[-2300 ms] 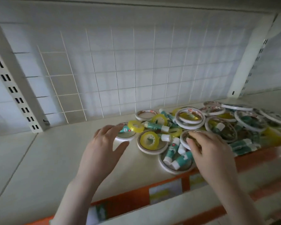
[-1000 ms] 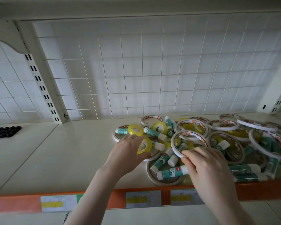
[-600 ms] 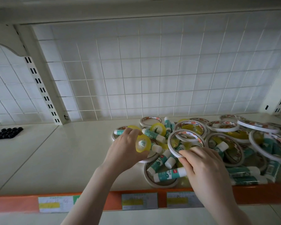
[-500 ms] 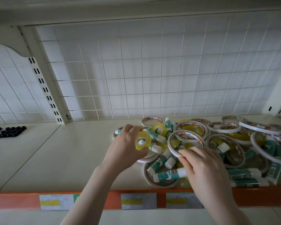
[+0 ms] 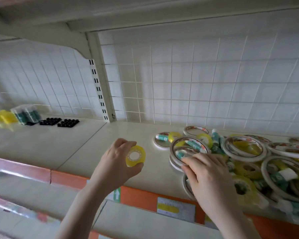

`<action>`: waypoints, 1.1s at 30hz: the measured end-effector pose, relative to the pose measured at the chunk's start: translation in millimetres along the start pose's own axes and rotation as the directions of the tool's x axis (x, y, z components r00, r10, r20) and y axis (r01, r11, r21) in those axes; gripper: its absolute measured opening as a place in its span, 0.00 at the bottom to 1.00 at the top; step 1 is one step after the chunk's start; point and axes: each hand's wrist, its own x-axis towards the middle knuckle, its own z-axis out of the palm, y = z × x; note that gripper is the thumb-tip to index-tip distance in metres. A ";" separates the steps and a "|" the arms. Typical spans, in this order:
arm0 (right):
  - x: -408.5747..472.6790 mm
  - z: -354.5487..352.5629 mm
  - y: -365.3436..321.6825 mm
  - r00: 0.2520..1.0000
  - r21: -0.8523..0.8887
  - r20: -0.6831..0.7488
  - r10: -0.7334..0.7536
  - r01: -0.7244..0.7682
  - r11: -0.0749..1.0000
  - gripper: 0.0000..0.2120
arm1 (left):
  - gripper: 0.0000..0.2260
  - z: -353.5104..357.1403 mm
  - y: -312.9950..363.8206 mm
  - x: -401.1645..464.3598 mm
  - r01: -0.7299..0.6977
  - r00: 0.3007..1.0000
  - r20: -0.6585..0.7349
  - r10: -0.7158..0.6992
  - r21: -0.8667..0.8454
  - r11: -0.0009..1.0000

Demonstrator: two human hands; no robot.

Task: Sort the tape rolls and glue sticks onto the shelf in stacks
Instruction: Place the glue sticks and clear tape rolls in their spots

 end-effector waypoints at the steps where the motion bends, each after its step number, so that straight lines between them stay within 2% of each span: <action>1: 2.3 4.7 -8.8 1.000 0.010 0.013 -0.014 0.013 1.000 0.03 | 0.25 -6.9 -8.7 -3.4 0.012 1.000 -0.014 -0.012 0.005 1.000; 5: 12.2 26.1 -47.8 0.997 0.050 0.037 -0.074 0.072 0.996 0.03 | 0.25 -34.2 -49.0 -14.7 0.036 0.996 -0.082 -0.035 0.018 0.999; 9: 23.5 57.5 -97.6 0.994 0.066 -0.009 -0.107 0.107 0.992 0.04 | 0.25 -64.6 -98.2 -27.0 0.057 0.989 -0.134 -0.054 0.021 0.998; 12: 31.8 89.7 -145.3 0.991 0.085 -0.035 -0.131 0.134 0.987 0.09 | 0.26 -93.4 -146.8 -36.7 0.069 0.988 -0.143 -0.065 0.026 0.997; 21: 72.5 182.8 -302.9 0.987 0.151 -0.014 -0.161 0.161 0.975 0.10 | 0.27 -183.6 -309.2 -49.3 0.116 0.981 -0.165 -0.102 0.078 0.990; 23: 83.4 198.0 -330.5 0.988 0.172 0.011 -0.156 0.152 0.973 0.09 | 0.27 -199.3 -336.7 -50.4 0.144 0.977 -0.169 -0.130 0.079 0.986; 26: 103.1 221.3 -367.2 0.987 0.195 0.028 -0.159 0.150 0.969 0.02 | 0.26 -217.5 -376.4 -48.6 0.178 0.970 -0.180 -0.163 0.074 0.981; 33: 149.3 288.8 -431.7 0.984 0.255 0.060 -0.170 0.150 0.955 0.02 | 0.29 -243.4 -468.5 -26.7 0.232 0.956 -0.203 -0.209 0.094 0.968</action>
